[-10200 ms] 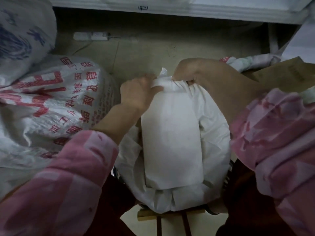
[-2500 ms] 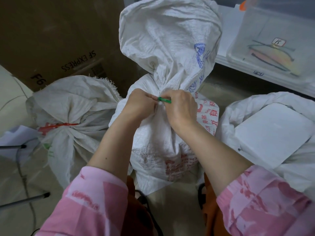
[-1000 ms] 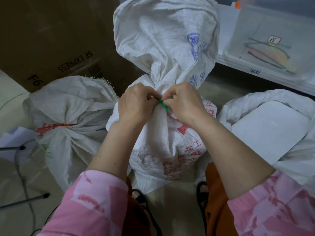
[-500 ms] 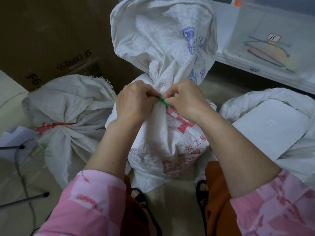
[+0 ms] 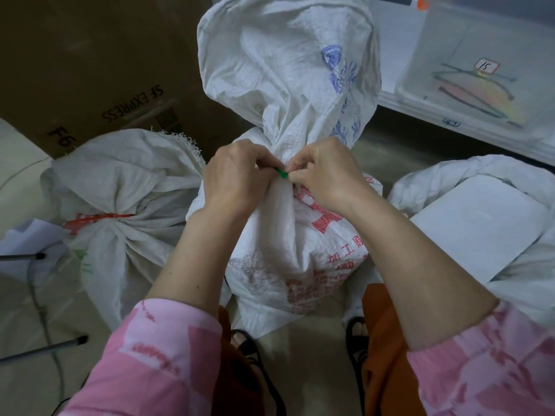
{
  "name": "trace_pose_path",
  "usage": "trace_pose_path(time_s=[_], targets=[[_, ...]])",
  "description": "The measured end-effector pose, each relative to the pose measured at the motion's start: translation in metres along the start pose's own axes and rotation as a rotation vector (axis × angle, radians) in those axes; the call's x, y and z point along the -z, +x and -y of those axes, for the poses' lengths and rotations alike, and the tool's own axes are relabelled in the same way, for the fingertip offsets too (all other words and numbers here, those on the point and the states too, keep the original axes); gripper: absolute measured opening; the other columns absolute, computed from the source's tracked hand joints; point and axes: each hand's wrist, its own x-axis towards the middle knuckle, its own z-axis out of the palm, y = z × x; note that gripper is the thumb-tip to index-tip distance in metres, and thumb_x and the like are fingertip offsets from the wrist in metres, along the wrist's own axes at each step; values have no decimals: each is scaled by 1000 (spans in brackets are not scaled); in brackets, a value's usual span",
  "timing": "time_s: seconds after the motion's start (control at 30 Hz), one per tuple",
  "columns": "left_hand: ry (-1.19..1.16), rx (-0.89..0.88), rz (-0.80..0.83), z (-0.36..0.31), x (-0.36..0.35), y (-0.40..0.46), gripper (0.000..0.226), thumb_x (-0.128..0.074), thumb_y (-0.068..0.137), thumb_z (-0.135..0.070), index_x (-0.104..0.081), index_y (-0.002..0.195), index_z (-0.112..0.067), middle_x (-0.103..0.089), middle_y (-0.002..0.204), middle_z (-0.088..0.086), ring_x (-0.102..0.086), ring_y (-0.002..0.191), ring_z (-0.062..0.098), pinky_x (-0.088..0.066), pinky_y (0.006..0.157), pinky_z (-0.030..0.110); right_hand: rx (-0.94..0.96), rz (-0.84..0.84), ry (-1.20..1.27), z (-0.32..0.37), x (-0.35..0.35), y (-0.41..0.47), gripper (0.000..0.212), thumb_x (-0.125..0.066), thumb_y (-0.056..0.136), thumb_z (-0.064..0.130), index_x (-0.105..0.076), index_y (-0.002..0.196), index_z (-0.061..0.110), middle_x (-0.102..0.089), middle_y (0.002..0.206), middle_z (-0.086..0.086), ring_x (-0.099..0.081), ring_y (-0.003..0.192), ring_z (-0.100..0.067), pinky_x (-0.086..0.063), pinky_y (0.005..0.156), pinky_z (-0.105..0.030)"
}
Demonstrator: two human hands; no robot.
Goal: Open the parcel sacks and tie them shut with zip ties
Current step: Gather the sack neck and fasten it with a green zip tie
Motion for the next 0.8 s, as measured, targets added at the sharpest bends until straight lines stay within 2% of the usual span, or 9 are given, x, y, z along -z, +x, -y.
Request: trace_pose_path(time_s=[0.1,0.2,0.33,0.43,0.53,0.6,0.63,0.7,0.8], targets=[[24,50,-25,6,0,2,10,-70,81,-24,-75,86,-31,-64,83,-9,-55,78,13,-36,63,26,-12,-3,41,1,2,0,7,-73,82,16,-72,76,20,-44,50,13,-39,41,-1,-32,49,-19],[-15,56,-17,11,0,4,8,-70,83,-32,-74,89,-29,-67,81,-10,-56,72,9,-44,65,27,-27,-14,57,-1,5,1,9,-73,82,15,-71,75,22,-56,55,9,-48,42,1,-41,54,-22],[-42,-17,-60,3,0,0,14,-70,83,-32,-72,96,-28,-63,81,-11,-57,72,10,-48,66,29,-12,-15,65,-1,5,2,4,-71,83,17,-72,79,17,-43,49,9,-40,31,3,-30,46,-19],[-66,45,-108,3,3,-2,28,-70,82,-31,-67,109,-26,-65,84,-10,-61,79,14,-52,71,35,3,-48,107,0,4,2,2,-71,83,14,-72,82,14,-41,47,10,-42,32,3,-29,46,-18],[-176,103,-115,0,4,-2,52,-71,80,-27,-52,129,-28,-63,80,-13,-62,78,14,-51,70,33,-1,-93,182,-1,5,1,5,-70,83,10,-69,80,13,-44,38,13,-43,34,3,-32,45,-13],[-244,104,-126,-5,3,-4,61,-69,80,-20,-43,135,-29,-60,76,-15,-60,72,9,-49,67,27,12,-130,221,0,6,-1,9,-70,83,8,-67,78,16,-53,51,14,-49,44,2,-43,51,-17],[-274,96,-138,-8,2,-6,64,-69,80,-17,-41,137,-29,-59,75,-15,-59,68,5,-48,65,24,19,-157,227,-1,7,-3,10,-70,82,9,-67,77,18,-58,65,11,-54,56,0,-51,60,-23],[-356,70,-164,-16,1,-12,62,-70,80,-15,-43,135,-27,-60,77,-14,-57,62,2,-48,62,19,17,-210,262,-2,10,-9,10,-69,83,11,-66,79,19,-62,85,3,-58,76,-5,-53,77,-28],[-490,-12,-95,-31,-1,-25,49,-72,82,-22,-55,128,-25,-63,95,-12,-58,67,4,-49,63,16,10,-267,476,0,21,-28,6,-63,88,10,-63,88,16,-67,87,2,-64,82,-6,-53,73,-19]])
